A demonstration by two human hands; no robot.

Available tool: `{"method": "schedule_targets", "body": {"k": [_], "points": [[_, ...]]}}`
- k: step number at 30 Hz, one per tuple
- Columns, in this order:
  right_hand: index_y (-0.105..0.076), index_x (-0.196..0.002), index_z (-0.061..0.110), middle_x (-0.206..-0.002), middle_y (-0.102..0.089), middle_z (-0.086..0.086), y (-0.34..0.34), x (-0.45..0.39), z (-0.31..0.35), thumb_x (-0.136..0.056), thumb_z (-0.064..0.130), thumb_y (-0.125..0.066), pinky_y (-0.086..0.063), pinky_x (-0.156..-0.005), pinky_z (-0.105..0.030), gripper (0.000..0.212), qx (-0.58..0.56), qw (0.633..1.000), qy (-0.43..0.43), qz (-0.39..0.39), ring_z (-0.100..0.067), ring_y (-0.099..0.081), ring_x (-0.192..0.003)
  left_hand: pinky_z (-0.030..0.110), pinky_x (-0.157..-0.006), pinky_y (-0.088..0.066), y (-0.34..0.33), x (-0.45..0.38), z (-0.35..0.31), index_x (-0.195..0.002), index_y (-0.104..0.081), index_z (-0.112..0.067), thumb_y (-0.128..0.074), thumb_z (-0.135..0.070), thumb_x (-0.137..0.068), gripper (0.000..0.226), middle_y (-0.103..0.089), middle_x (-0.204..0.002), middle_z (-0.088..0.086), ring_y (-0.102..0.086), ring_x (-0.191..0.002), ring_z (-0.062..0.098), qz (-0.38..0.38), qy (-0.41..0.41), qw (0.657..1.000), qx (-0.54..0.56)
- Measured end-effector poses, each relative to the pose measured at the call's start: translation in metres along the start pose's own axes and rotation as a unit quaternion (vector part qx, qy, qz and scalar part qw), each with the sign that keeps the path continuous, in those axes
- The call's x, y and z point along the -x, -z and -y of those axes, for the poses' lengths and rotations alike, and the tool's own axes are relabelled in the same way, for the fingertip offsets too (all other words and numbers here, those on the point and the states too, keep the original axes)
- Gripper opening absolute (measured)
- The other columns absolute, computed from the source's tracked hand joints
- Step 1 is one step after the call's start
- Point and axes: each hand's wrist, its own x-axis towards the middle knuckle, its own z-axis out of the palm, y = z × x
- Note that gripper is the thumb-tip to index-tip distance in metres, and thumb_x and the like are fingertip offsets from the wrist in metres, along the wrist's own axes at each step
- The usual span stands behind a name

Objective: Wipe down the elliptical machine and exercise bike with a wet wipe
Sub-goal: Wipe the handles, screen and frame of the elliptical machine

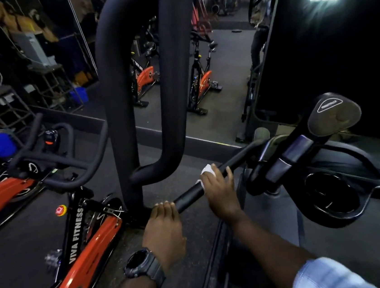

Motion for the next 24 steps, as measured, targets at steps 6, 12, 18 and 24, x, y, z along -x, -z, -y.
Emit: {"method": "schedule_targets", "body": {"k": [6, 12, 18, 24], "points": [[-0.038, -0.144, 0.021, -0.149, -0.042, 0.001, 0.005, 0.017, 0.023, -0.075, 0.014, -0.061, -0.025, -0.109, -0.059, 0.074, -0.024, 0.978, 0.208, 0.016, -0.028, -0.027, -0.147, 0.046, -0.116, -0.039, -0.004, -0.01, 0.0, -0.142, -0.048, 0.009, -0.075, -0.067, -0.068, 0.11, -0.055, -0.141, 0.027, -0.052, -0.128, 0.038, 0.02, -0.002, 1.0, 0.014], [-0.036, -0.147, 0.015, -0.155, -0.034, -0.005, 0.007, 0.007, -0.016, -0.069, 0.001, -0.064, -0.025, -0.108, -0.067, 0.084, -0.024, 0.999, -0.033, 0.035, -0.034, -0.02, -0.148, 0.042, -0.128, -0.007, -0.005, -0.03, -0.007, -0.159, -0.002, 0.004, -0.05, -0.064, -0.095, 0.106, -0.008, -0.167, 0.023, -0.013, -0.155, 0.036, 0.048, 0.009, 0.99, 0.134], [-0.043, -0.146, 0.025, -0.154, -0.039, 0.001, -0.004, 0.012, -0.021, -0.085, 0.018, -0.034, -0.012, -0.114, -0.061, 0.062, 0.072, 0.992, 0.104, 0.031, -0.034, -0.019, -0.148, 0.04, -0.128, -0.005, -0.01, -0.043, -0.011, -0.16, 0.005, -0.001, -0.054, -0.064, -0.094, 0.109, 0.002, -0.169, 0.018, -0.003, -0.157, 0.031, 0.062, 0.002, 0.98, 0.187], [-0.044, -0.144, 0.023, -0.155, -0.037, -0.001, -0.004, -0.004, -0.023, -0.077, 0.009, -0.059, -0.009, -0.113, -0.06, 0.07, 0.02, 0.999, -0.027, -0.006, -0.034, -0.015, -0.149, 0.038, -0.128, 0.001, -0.009, -0.045, -0.018, -0.16, 0.01, -0.003, -0.055, -0.066, -0.093, 0.112, 0.008, -0.17, 0.014, 0.004, -0.158, 0.029, 0.06, 0.011, 0.976, 0.211]]}}
